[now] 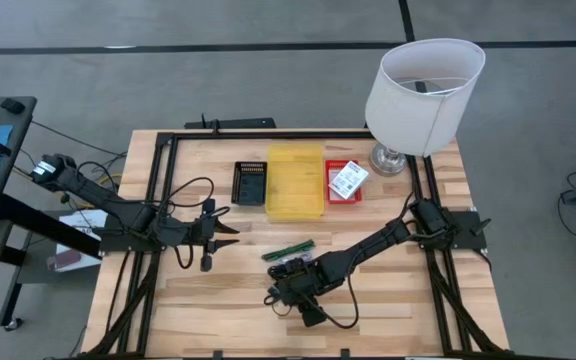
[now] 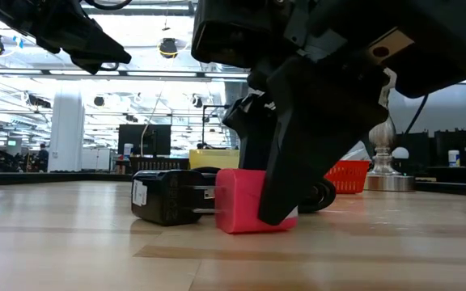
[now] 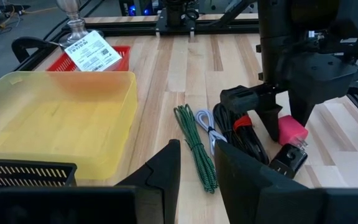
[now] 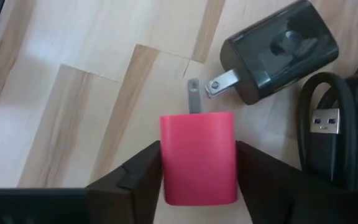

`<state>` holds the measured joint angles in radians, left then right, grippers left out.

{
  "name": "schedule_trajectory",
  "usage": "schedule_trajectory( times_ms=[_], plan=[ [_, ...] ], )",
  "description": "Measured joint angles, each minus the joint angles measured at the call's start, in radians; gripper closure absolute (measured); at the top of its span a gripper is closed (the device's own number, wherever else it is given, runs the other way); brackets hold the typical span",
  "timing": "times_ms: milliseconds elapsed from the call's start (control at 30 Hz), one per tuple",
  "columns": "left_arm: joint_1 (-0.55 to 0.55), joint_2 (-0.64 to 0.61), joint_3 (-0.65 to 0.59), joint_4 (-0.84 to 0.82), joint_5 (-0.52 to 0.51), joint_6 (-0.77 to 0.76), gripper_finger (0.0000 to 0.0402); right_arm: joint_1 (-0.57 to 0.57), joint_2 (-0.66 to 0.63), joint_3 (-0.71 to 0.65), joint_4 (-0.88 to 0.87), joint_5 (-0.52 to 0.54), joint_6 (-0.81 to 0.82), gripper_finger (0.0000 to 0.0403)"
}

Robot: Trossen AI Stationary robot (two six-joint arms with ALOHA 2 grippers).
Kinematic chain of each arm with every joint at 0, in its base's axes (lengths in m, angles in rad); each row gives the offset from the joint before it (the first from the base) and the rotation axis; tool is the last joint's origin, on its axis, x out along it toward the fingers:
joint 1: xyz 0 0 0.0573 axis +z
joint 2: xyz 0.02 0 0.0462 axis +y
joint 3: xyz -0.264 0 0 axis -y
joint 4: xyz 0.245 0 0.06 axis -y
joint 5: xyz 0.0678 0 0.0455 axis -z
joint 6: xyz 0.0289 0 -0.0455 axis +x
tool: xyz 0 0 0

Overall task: Pick and place items into bin
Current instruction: Put the pink charger adapter into the black bin

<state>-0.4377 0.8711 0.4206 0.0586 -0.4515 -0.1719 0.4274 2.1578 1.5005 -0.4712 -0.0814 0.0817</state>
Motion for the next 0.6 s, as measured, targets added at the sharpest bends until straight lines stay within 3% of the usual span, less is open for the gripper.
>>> schedule_trajectory(
  times_ms=[133, 300, 600],
  plan=[
    [0.000, 0.000, 0.000, 0.000, 0.000, -0.008, 0.0310, 0.001, 0.000, 0.000, 0.000, 0.000, 0.008, 0.0213],
    [0.000, 0.000, 0.000, 0.000, 0.000, -0.009, 0.0310, 0.004, 0.000, 0.000, 0.000, -0.006, 0.010, 0.0259],
    [0.000, 0.000, 0.000, 0.000, 0.000, -0.005, 0.0310, 0.004, 0.000, 0.000, -0.003, -0.026, 0.050, 0.0243]
  ],
)
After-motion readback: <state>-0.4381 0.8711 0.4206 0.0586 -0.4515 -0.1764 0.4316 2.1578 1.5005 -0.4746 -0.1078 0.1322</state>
